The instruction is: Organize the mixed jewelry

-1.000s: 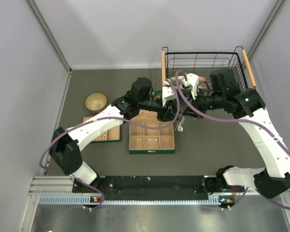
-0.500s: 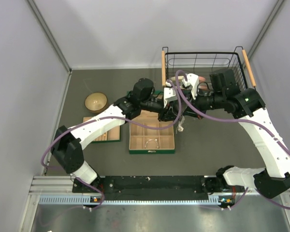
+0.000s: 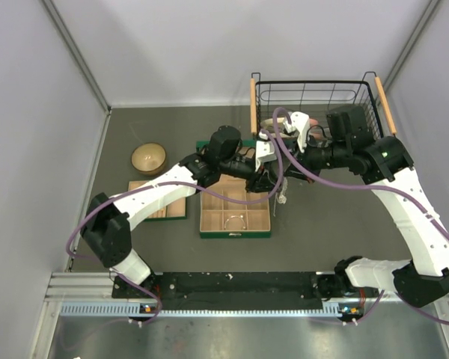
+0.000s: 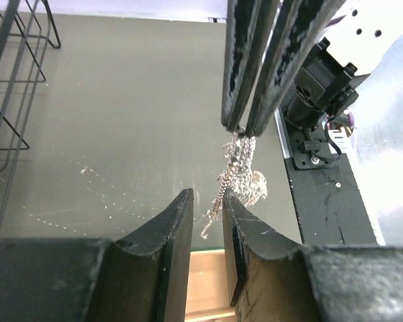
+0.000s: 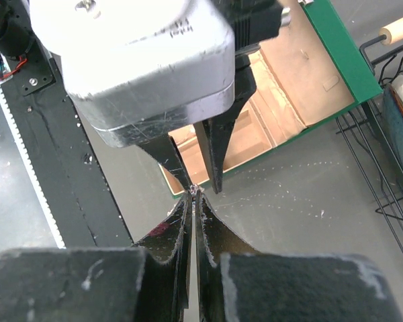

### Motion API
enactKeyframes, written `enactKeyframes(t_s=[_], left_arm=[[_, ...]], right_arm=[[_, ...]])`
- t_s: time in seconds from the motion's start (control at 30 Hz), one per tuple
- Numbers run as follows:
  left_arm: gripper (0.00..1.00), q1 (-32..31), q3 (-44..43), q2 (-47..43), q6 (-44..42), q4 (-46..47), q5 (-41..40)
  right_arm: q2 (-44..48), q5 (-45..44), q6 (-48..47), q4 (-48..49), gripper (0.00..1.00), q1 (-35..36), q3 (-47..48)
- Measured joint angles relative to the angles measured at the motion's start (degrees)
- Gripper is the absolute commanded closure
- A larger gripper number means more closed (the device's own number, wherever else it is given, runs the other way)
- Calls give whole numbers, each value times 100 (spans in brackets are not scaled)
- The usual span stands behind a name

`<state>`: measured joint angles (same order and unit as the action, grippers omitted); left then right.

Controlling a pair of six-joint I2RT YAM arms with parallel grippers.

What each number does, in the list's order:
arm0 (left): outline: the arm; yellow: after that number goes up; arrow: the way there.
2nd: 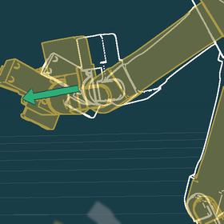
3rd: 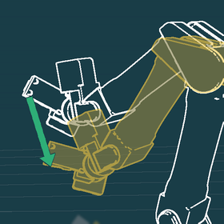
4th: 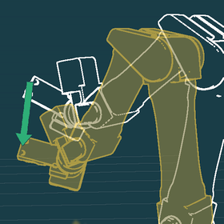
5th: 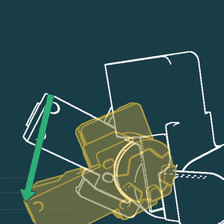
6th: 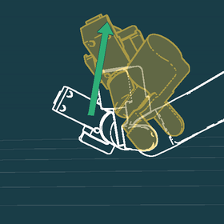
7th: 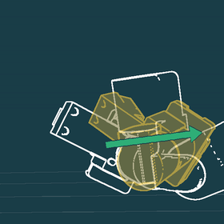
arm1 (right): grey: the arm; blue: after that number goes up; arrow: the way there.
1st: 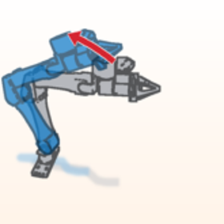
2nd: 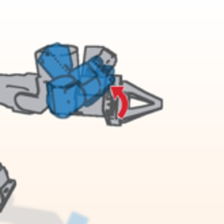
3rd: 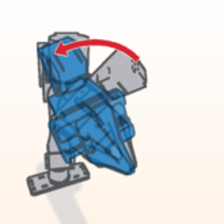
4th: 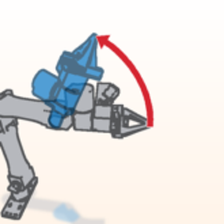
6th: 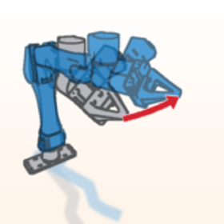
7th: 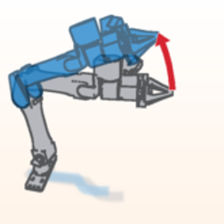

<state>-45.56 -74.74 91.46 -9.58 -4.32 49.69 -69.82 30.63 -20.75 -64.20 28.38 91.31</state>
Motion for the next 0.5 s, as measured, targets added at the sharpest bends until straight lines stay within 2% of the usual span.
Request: enactKeyframes(t_s=[0.5], left_arm=[[79,-116,179,260,15,92,33]], right_arm=[[4,-142,0,-2,100,0,68]])
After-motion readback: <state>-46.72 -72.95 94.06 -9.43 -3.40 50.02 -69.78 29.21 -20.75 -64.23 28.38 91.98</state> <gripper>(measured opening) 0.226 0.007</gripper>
